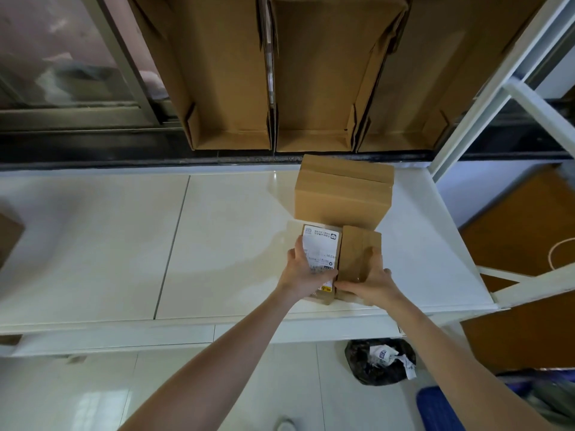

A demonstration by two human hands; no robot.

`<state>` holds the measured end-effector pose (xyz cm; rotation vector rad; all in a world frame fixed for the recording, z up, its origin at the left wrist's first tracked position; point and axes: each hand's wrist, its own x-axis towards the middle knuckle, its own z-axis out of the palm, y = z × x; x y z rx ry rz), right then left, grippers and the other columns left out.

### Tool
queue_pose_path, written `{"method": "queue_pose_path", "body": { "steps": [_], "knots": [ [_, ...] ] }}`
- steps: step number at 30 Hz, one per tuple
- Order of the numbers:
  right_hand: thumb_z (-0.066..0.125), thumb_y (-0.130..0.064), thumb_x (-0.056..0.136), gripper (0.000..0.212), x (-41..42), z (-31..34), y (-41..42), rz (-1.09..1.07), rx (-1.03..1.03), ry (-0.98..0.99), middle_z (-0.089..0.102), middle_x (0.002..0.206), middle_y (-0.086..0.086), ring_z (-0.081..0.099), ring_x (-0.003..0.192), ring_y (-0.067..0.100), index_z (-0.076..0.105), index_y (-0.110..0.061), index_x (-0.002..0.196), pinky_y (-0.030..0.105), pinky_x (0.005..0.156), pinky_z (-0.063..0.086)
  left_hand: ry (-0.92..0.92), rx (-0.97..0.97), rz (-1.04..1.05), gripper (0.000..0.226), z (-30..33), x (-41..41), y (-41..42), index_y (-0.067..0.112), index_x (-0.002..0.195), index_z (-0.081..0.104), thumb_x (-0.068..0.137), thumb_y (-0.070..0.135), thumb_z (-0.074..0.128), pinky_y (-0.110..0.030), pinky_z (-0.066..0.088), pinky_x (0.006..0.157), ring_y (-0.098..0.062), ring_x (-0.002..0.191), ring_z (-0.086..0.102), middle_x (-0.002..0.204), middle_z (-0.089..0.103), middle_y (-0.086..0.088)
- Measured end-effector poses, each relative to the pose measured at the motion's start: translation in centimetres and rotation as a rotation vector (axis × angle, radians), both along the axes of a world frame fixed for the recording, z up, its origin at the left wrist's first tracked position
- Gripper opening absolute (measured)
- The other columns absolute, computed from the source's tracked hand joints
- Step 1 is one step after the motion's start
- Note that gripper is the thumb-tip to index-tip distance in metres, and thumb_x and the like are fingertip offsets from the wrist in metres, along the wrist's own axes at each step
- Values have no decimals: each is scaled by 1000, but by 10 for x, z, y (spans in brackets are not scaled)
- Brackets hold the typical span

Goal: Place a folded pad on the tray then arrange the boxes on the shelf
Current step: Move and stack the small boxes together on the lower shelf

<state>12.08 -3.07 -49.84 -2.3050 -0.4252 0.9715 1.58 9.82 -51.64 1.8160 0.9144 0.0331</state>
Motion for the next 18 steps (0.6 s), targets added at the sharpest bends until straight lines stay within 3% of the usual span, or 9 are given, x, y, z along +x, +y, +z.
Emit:
{"method": "queue_pose_path", "body": {
  "steps": [2,5,8,11,14,16,18],
  "knots": [
    [84,-44,52,115,-1,-1,3,-27,15,3,29,117,9,38,100,23,4,-39,134,33,82,44,0,7,11,106,1,-1,2,22,145,8,67,37,78,-30,39,96,-25,126,38,135,31,-7],
    [85,-40,52,122,-5,0,5,-58,46,-10,23,113,6,39,100,22,-3,-41,136,31,83,45,28,45,-2,115,4,-4,9,15,147,4,65,42,80,-43,36,106,-29,131,33,141,26,-7],
    [83,-34,54,125,-9,6,9,-55,83,-10,23,115,5,39,98,21,-10,-41,138,28,83,43,67,71,18,121,9,-10,17,13,148,1,63,49,79,-44,31,109,-30,135,27,144,23,-8],
    [77,-32,59,119,-12,18,15,-24,131,-5,26,119,7,40,101,22,-11,-42,139,27,82,40,34,49,91,113,16,-19,28,19,147,12,62,52,79,-43,32,108,-28,132,34,140,38,-7],
    [74,-34,62,115,-17,33,24,-4,164,33,29,124,7,37,102,18,-11,-43,140,25,80,38,-42,-12,139,96,32,-34,44,24,138,28,61,50,80,-29,48,88,-14,110,57,115,62,8],
    [73,-34,64,115,-22,45,33,-5,223,91,32,132,5,42,110,18,-12,-42,141,20,73,42,-103,-61,193,92,49,-47,55,26,135,31,61,49,80,-15,46,69,1,89,60,96,62,20],
    [72,-35,62,114,-29,60,42,19,314,141,37,135,0,46,117,16,-9,-45,141,20,75,48,-154,-115,247,92,66,-61,68,28,135,28,62,51,79,-19,49,75,0,90,61,98,64,19]
  ]
}}
